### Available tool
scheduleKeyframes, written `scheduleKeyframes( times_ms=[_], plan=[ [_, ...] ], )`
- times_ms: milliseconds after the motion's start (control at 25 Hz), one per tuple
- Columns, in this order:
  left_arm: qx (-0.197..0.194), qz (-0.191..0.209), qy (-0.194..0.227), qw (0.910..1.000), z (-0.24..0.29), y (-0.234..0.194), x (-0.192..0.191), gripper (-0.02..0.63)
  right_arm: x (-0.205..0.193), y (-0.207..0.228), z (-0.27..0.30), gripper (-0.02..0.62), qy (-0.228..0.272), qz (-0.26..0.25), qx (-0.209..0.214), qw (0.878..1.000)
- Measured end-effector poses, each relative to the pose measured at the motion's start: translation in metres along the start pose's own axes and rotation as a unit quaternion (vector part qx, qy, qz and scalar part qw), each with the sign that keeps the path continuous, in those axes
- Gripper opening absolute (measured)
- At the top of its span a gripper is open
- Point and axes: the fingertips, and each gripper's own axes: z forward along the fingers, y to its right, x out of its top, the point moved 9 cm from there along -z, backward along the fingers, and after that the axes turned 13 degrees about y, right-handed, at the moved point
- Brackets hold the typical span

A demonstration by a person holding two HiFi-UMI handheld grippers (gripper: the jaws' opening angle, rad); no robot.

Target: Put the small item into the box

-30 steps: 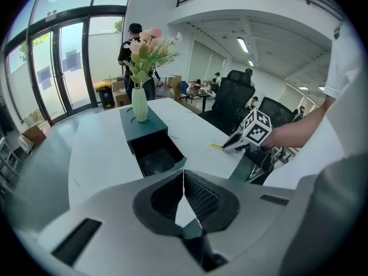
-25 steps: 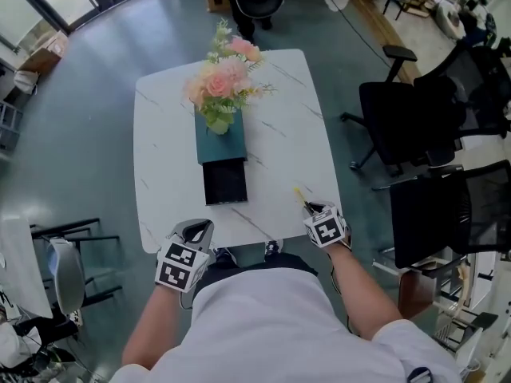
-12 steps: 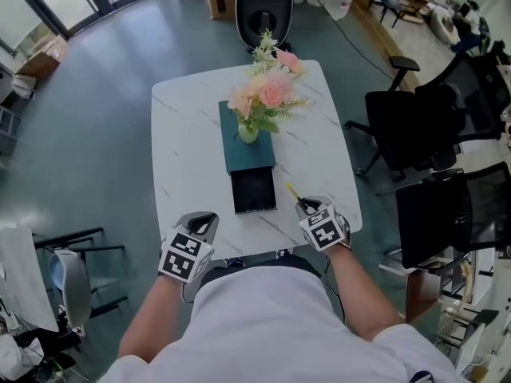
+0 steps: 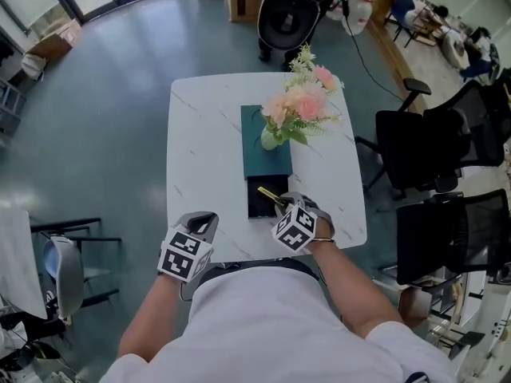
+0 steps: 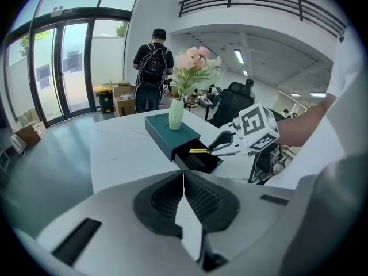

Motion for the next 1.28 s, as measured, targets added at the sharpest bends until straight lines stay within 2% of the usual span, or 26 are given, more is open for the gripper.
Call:
scheduleKeyframes(
  times_ms=[240, 440, 560, 680, 1000, 1160, 1280],
  plan=[
    [0.032, -0.033, 0.012, 0.9989, -0.018, -0.011, -0.012, 0.017, 0.015, 0.001, 0.030, 0.080, -0.035, -0.113, 0.025, 0.993],
    [0.061, -0.058, 0.019, 0.9963, -0.026, -0.007, -0.023, 0.017, 0.009, 0.002, 0.053, 0.080, -0.076, -0.254, 0.051, 0.963],
    [0.076, -0.069, 0.023, 0.9944, -0.032, -0.004, -0.026, 0.017, 0.010, 0.003, 0.061, 0.080, -0.079, -0.300, 0.062, 0.949],
    [0.093, -0.079, 0.023, 0.9923, -0.036, 0.000, -0.029, 0.017, 0.010, 0.005, 0.062, 0.112, -0.070, -0.299, 0.068, 0.949],
    [0.117, -0.083, 0.025, 0.9893, -0.032, 0.026, -0.022, 0.017, 0.005, 0.002, 0.037, 0.112, -0.023, -0.280, 0.061, 0.958],
    [0.117, -0.073, 0.030, 0.9899, -0.023, 0.049, -0.012, 0.017, 0.007, 0.007, -0.001, 0.107, 0.033, -0.204, 0.070, 0.976],
    [0.118, -0.065, 0.033, 0.9903, -0.016, 0.067, -0.009, 0.017, 0.005, 0.013, -0.039, 0.094, 0.097, -0.094, 0.093, 0.986]
  ],
)
